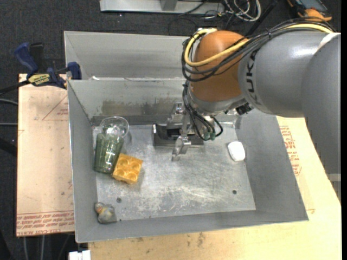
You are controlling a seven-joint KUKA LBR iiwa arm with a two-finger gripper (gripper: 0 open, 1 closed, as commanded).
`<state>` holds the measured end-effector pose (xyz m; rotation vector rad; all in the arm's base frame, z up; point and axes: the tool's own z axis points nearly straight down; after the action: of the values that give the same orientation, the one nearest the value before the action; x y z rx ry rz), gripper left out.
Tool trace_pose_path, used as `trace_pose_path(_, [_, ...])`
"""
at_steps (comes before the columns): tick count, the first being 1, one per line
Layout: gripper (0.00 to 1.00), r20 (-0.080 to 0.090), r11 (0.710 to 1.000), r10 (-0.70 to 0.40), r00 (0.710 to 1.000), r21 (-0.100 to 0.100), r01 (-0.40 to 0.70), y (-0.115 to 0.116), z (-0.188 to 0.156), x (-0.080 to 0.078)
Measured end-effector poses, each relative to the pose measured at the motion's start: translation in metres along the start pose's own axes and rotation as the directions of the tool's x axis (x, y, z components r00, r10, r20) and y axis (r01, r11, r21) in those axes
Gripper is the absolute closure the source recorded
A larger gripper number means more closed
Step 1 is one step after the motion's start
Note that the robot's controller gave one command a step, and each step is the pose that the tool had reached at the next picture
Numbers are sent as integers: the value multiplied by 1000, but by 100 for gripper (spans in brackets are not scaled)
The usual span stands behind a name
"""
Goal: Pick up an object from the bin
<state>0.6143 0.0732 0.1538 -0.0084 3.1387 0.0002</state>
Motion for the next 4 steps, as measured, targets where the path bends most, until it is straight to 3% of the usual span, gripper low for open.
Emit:
trace_pose_path(1, [100, 11, 980, -199, 980, -2, 199, 43, 53, -37])
trace_pose_path(2, [100, 11, 980, -199, 980, -2, 199, 43, 53, -37])
trace_pose_path(3, [100, -5, 980, -200, 980, -3, 200, 26, 37, -24])
trace_pose_path(4, [100, -9, 979, -205, 979, 0, 205, 27, -20, -28])
